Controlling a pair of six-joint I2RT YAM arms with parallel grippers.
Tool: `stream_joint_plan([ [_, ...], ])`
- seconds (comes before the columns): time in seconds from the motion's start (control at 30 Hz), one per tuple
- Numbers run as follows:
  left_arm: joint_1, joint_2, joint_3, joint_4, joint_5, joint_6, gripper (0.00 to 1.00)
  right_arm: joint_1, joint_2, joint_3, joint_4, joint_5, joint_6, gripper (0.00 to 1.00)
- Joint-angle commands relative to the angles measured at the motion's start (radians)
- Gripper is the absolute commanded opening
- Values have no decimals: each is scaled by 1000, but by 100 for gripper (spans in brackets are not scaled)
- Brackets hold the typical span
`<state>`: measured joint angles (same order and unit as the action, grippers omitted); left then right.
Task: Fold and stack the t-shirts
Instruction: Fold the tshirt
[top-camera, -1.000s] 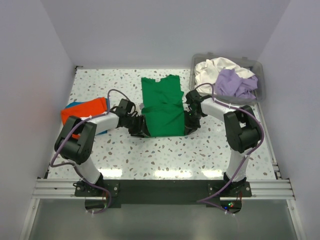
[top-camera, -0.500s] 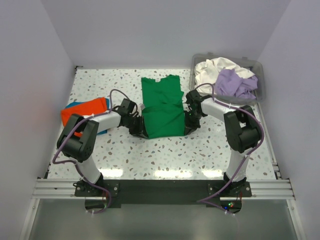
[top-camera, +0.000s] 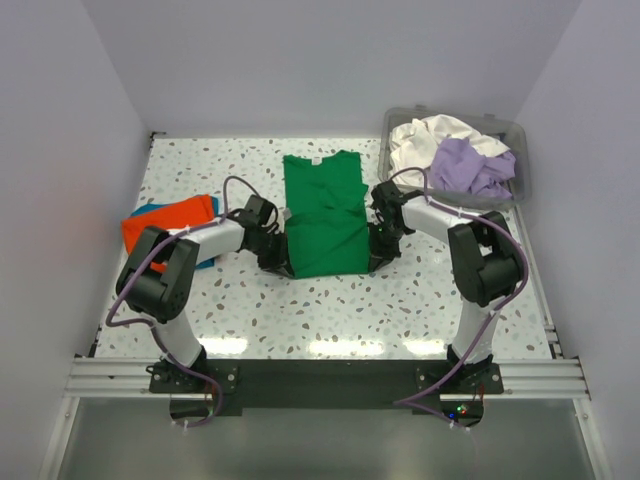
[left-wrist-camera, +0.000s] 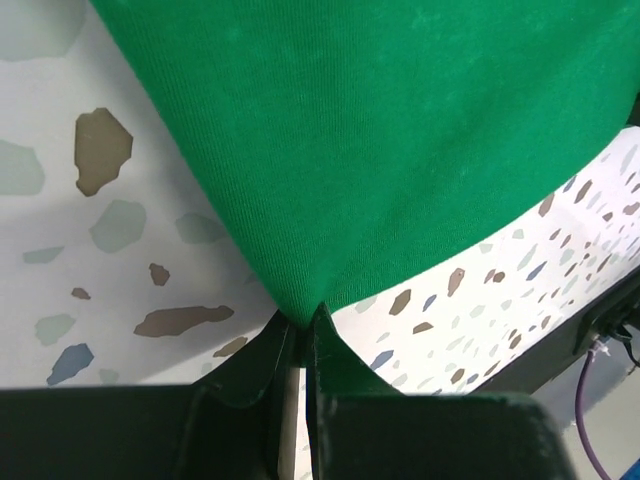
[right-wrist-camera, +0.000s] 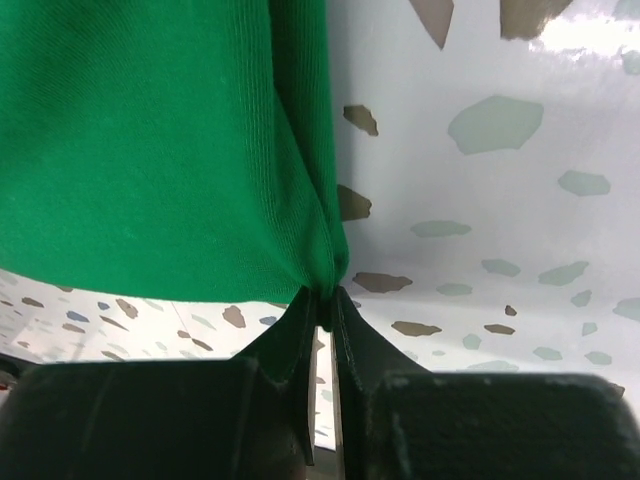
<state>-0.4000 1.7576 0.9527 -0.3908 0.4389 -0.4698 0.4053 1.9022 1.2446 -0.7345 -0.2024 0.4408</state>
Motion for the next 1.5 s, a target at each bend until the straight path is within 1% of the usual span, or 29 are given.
stream_joint_plan([
  [0.0, -2, -32, 24, -101, -77, 57, 0, 1, -72, -25, -65, -2, -24, 0],
  [0.27, -2, -136, -29, -227, -109, 91, 0, 3, -187, -77, -152, -18, -45, 0],
  [0.47, -7, -265, -37, -305, -85, 88, 0, 20, -294, -77, -241, -29, -39, 0],
  [0.67, -23, -357, -22, -413, -45, 82, 0, 66, -420, -68, -325, -29, 22, 0],
  [0.87, -34, -449, 17, -510, 1, 53, 0, 118, -560, -15, -425, 1, 136, 0],
  [0.97, -34, -445, 63, -516, 23, 51, 0, 118, -588, 30, -439, 41, 179, 0],
  [1.1, -34, -393, 133, -499, 40, 63, 0, 118, -591, 67, -421, 75, 214, 0],
  [1.33, -33, -270, 257, -444, 66, 99, 0, 118, -511, 121, -347, 132, 233, 0],
  [1.47, -33, -201, 319, -448, 87, 122, 0, 118, -483, 176, -341, 164, 233, 0],
])
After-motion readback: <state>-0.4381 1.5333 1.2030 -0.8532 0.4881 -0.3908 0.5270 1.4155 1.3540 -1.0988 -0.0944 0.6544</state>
